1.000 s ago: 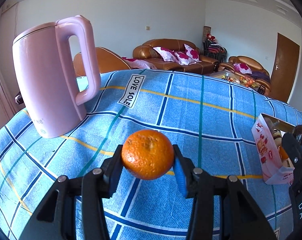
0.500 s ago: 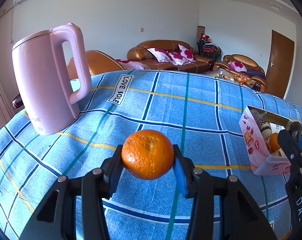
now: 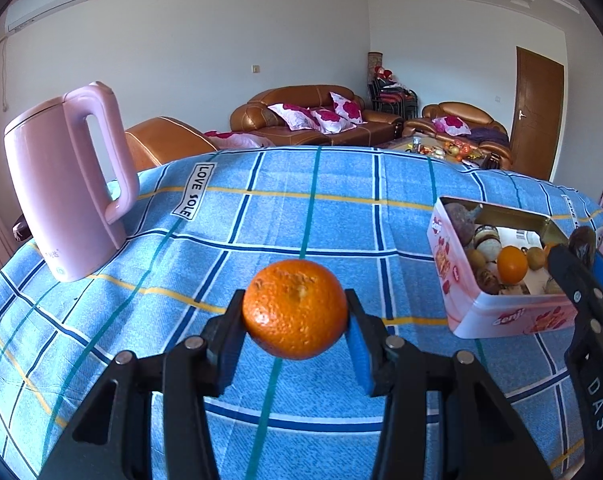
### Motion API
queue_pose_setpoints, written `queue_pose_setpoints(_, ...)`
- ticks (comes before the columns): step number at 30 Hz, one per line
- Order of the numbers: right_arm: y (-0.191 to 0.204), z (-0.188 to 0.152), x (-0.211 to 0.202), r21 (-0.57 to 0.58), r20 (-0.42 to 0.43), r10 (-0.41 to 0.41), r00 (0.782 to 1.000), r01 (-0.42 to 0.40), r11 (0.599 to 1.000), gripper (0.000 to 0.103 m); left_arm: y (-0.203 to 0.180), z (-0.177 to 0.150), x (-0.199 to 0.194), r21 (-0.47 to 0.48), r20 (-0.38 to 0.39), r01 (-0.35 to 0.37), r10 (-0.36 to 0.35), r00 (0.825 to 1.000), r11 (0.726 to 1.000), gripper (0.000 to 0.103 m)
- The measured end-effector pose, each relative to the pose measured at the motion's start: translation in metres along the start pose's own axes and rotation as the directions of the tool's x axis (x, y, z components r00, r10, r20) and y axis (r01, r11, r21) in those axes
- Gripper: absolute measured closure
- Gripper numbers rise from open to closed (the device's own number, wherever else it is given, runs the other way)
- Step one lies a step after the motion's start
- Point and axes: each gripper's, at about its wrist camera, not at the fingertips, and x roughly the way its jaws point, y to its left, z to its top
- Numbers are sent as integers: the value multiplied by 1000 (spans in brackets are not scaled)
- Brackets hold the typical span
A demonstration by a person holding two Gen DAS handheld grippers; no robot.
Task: Organize fruits
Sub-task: 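Carry the orange with the left gripper while the right carries the dark fruit over the tin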
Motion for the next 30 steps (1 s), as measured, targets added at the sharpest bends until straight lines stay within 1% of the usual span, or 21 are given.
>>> queue_pose_setpoints(7, -35, 0, -1, 16, 0, -57, 998, 57, 998, 64, -29, 0, -4, 33, 5, 35, -35, 999, 999, 55)
queue_pose_setpoints(17, -74, 0, 1, 23, 2, -129, 992, 129, 991, 64, -71, 0, -9, 84, 10, 94, -95, 995, 992, 55)
queue_pose_setpoints(21, -88, 1, 3, 24, 4, -159, 987, 159, 987, 64, -84, 0, -12, 93, 24, 124, -127, 992, 988, 55)
queue_pose_setpoints(26, -102, 3, 8, 34, -1, -195, 981, 195, 980, 64, -106, 2, -13, 132, 26, 156, -161, 987, 979, 55)
queue_pose_setpoints(30, -111, 4, 12, 51, -9, -219, 976, 219, 974, 64, -118, 7, -10, 134, 30, 180, -185, 982, 975, 55)
